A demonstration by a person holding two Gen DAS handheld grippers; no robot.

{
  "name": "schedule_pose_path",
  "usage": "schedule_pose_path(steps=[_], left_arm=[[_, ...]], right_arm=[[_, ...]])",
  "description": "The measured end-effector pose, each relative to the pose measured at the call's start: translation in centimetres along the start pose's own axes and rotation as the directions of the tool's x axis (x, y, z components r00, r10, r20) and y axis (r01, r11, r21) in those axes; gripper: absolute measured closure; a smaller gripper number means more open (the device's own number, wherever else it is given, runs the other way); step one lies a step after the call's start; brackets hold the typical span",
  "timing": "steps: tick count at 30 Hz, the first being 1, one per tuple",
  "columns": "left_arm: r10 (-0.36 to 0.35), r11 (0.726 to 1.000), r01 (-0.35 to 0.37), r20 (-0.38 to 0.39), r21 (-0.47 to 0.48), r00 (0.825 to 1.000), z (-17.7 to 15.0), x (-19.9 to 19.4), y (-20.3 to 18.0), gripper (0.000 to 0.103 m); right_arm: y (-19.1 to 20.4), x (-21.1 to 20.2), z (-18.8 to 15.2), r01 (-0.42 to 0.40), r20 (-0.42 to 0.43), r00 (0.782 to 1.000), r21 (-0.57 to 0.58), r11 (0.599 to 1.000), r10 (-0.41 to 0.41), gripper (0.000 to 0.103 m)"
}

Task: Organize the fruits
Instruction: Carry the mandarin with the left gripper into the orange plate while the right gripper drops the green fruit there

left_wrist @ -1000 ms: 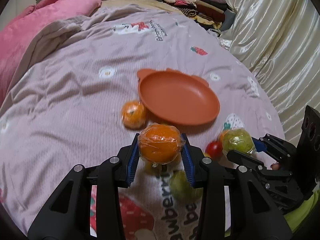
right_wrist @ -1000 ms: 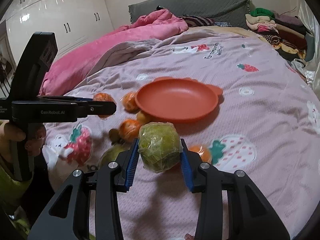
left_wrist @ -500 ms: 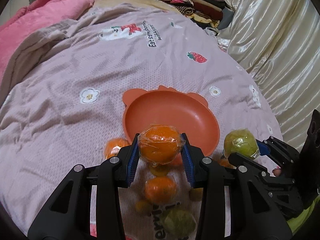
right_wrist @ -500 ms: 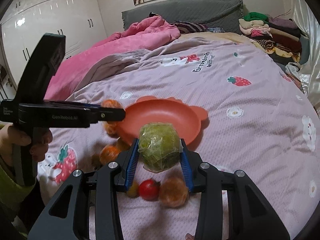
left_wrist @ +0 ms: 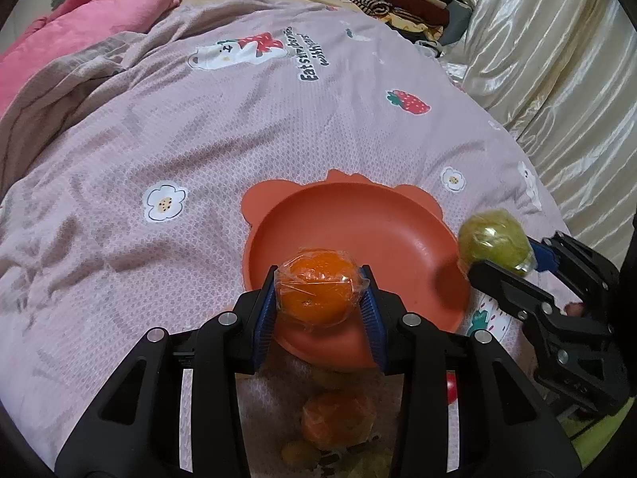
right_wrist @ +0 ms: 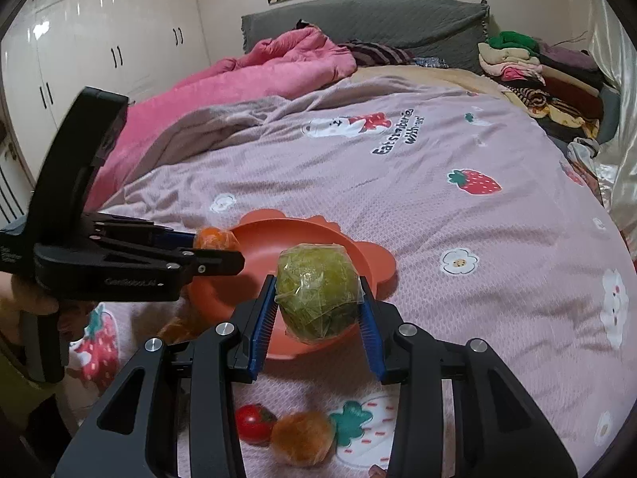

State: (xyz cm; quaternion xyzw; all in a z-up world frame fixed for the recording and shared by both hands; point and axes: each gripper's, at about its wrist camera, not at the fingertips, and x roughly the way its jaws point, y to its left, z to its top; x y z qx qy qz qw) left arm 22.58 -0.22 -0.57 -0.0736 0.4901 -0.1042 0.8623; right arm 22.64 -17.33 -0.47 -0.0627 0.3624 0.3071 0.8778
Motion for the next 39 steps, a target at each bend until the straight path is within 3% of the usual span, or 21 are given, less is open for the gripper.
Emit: schedule_pose_path(steps=[12, 39], left_arm=[[-0.006, 1.0, 0.006, -0.013, 0.007, 1.0, -0.1, 0.6, 0.2, 0.072], [-0.027, 1.0, 0.027, -0.005, -0.013, 1.0, -0.3, 0.4, 0.6, 0.071]], right_arm=[[0.7, 2.6, -0.1, -0.018, -0.075, 0.997, -0.043, 0.999, 0.015, 0.065], [1.8, 4.3, -0.6, -0.015, -0.134, 0.991, -0.104, 0.995, 0.001, 0.065]])
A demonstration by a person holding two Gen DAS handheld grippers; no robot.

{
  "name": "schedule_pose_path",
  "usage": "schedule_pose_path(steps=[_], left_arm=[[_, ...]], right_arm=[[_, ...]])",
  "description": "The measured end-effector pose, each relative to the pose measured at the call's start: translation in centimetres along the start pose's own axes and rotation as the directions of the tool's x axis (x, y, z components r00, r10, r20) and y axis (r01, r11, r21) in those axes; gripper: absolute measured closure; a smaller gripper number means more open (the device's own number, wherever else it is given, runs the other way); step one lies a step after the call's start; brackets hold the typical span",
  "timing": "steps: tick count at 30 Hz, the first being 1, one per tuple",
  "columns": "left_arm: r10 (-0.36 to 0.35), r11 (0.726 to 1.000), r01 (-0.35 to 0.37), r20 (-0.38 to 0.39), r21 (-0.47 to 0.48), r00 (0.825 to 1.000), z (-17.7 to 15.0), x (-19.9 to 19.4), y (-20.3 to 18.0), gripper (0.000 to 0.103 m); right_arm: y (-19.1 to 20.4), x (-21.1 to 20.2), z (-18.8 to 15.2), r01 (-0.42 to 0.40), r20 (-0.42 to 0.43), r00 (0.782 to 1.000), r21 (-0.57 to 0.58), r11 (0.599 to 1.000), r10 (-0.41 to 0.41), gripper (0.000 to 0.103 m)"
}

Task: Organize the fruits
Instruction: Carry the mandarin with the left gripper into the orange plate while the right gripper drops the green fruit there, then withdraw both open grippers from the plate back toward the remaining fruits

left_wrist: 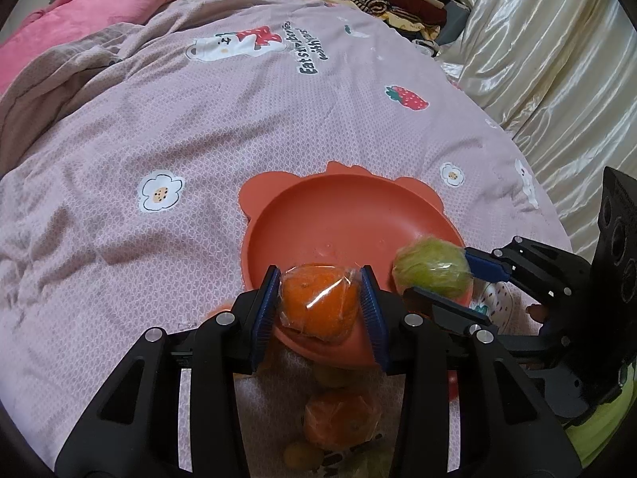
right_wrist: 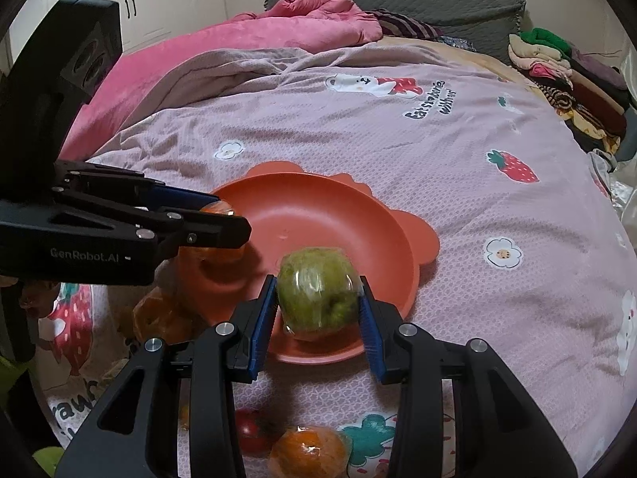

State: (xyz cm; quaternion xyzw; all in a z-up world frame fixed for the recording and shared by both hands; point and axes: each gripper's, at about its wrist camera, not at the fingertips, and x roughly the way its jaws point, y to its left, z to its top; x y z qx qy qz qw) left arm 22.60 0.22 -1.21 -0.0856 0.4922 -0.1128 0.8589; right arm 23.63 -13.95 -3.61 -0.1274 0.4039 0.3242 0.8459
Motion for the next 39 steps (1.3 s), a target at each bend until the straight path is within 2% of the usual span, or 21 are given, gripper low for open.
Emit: schedule_pose_path(steps=[7, 18, 23, 34, 39], left_arm=[[0.0, 1.0, 0.0, 0.002, -0.003, 1.0, 0.0, -0.1, 0.1, 0.071], [-0.006, 1.0, 0.006, 0.013, -0.007, 1.0, -0.2, -0.5, 0.1, 0.071], [-0.006, 1.0, 0.006, 0.036, -0.013, 0.999, -0.2, -1.3, 0.3, 0.064], [0.012, 0.999, -0.008, 0.097, -0.04, 0.995, -0.5, -3.5, 1.0, 0.055], [0.026, 0.998, -0.019, 0.135, -0.053, 0.99, -1.0, -4.7, 1.5, 0.043]], right_arm=[[0.0, -0.4, 0.1, 0.004, 0.011, 1.0, 0.0, 1.0, -0.004, 0.064], [-0.5, -2.4, -0.4, 0.017, 0.052, 0.998, 0.034, 0.999, -0.019, 0.042], [-0.9, -3.4, -0.9, 0.019, 0.073, 0.997, 0.063, 0.998, -0.024, 0.032], [-1.6, -5.0, -1.6, 0.029, 0.106, 0.994, 0.109, 0.994, -0.04, 0.022], [-1.8, -5.5, -1.8, 0.039, 0.114, 0.992, 0.123, 0.992, -0.054, 0.018]])
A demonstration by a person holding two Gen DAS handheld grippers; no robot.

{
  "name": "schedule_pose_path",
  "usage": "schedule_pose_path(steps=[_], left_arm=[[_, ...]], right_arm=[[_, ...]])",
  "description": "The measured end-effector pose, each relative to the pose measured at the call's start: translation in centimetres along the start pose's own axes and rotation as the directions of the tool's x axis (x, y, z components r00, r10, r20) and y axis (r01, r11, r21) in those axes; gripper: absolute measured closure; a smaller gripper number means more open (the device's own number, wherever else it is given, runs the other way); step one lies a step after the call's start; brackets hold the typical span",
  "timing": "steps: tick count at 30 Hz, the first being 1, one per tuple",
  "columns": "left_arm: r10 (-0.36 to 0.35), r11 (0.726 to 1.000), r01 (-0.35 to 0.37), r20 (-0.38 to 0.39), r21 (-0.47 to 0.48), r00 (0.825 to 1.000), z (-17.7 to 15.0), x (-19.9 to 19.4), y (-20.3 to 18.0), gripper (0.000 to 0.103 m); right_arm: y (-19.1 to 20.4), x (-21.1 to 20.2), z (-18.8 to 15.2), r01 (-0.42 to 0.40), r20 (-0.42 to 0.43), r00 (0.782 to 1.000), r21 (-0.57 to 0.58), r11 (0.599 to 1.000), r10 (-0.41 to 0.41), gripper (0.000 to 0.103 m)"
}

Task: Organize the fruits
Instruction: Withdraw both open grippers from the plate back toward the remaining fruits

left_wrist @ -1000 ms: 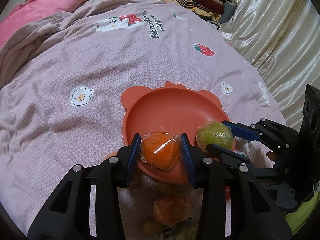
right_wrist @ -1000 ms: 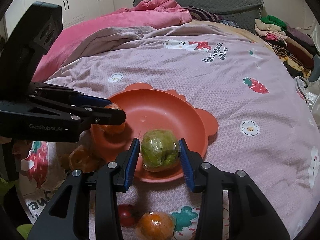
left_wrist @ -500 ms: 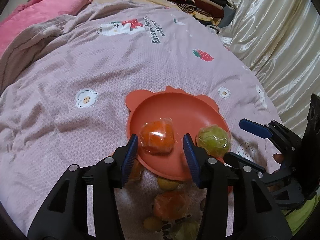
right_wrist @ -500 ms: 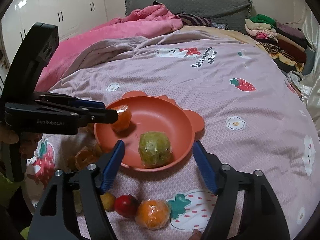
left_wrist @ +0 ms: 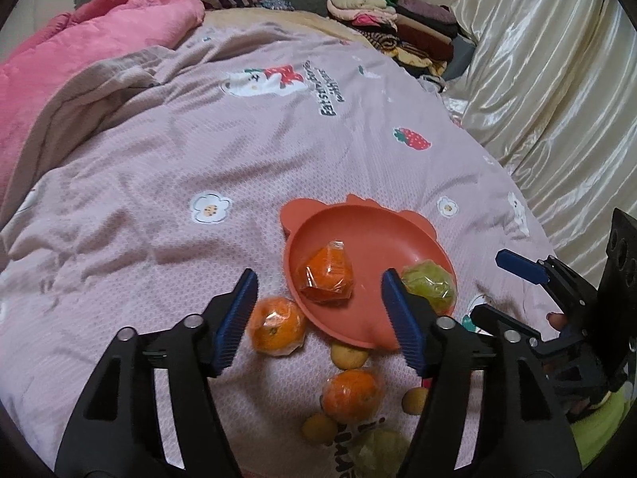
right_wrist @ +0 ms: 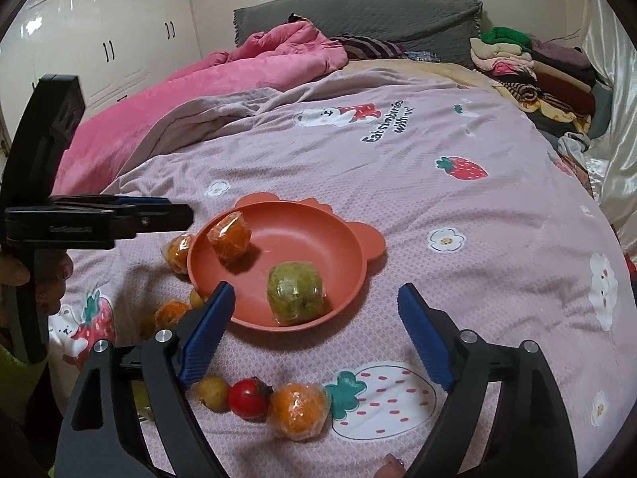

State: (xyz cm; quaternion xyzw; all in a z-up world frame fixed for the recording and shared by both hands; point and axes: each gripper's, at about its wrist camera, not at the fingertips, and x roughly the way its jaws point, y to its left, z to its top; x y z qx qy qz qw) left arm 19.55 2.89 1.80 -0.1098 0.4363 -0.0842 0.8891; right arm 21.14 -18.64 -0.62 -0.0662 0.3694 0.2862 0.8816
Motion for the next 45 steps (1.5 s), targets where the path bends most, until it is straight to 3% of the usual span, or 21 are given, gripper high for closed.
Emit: schedule_pose_path(steps=[4, 18, 45], left_arm=[[0.019, 1.0, -0.018, 0.027, -0.011, 0.999, -0.5, -1.1, 0.2, 0.032], [0.057, 0.998, -0.055, 0.084, -0.026, 0.995, -2.1, -3.7, 0.3, 0.016], [0.059, 0.998, -0.061, 0.087, 0.021, 0.994, -5.3, -5.7, -1.7, 0.013]], right_arm=[[-0.2, -0.5, -0.1, 0.013, 0.007, 1.0, 0.013, 1.0, -0.013, 0.015], [-0.3, -2.2, -0.5, 0.053, 0.03, 0.998, 0.026, 0.998, -0.053, 0.009], [1.2, -5.1, -1.7, 0.06, 0.05, 0.997, 0.005, 0.998, -0.061, 0.007]])
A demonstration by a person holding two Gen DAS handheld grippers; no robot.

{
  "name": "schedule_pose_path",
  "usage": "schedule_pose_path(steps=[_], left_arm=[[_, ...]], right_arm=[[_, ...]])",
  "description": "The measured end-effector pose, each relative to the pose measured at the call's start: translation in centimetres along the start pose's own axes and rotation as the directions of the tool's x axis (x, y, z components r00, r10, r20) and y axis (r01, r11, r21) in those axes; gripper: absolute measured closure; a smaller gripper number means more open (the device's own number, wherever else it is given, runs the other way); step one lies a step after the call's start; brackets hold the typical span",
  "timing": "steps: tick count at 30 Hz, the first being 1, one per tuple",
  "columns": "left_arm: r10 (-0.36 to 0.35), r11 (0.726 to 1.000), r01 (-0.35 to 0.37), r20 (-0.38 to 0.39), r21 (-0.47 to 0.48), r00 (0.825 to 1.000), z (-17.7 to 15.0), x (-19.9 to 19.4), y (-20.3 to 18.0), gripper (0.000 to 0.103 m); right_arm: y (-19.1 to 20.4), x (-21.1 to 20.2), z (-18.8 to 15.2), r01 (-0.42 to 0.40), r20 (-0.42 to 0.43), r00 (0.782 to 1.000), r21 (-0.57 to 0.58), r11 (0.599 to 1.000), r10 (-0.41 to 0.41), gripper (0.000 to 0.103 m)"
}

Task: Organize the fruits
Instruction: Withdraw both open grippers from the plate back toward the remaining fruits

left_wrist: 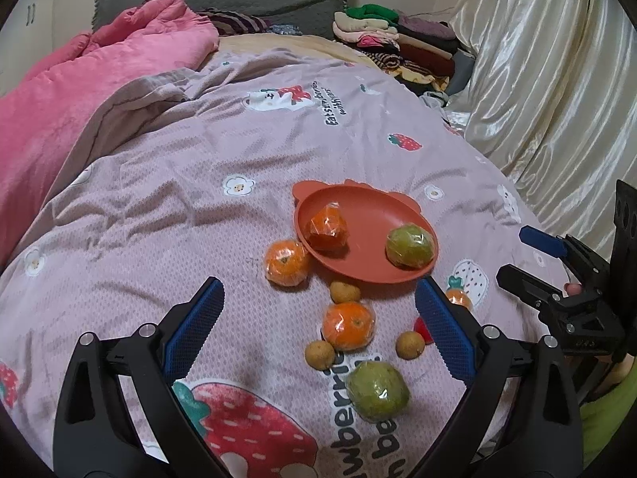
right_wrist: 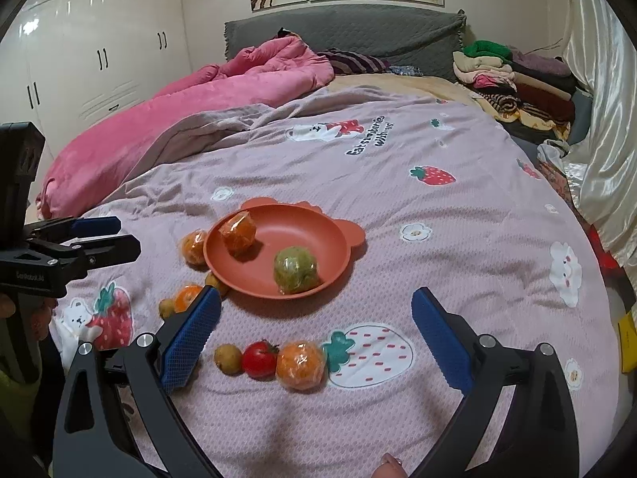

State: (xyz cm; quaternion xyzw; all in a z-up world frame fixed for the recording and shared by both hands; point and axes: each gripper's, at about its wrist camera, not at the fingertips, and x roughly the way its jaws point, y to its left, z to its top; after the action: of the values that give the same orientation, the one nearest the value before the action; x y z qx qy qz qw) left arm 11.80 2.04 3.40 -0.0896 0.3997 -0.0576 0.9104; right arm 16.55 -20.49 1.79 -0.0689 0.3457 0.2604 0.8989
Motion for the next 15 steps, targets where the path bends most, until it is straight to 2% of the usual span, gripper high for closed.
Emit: schedule_pose_path(steps=[15], left_arm=[[0.018, 0.999, -0.018, -0.02, 0.039, 1.0, -1.7, -0.6, -1.5, 0.013]], right_arm=[[0.4, -0.7, -1.5, -0.002, -0.023, 1.0, 0.002, 1.0, 0.002, 0.007]])
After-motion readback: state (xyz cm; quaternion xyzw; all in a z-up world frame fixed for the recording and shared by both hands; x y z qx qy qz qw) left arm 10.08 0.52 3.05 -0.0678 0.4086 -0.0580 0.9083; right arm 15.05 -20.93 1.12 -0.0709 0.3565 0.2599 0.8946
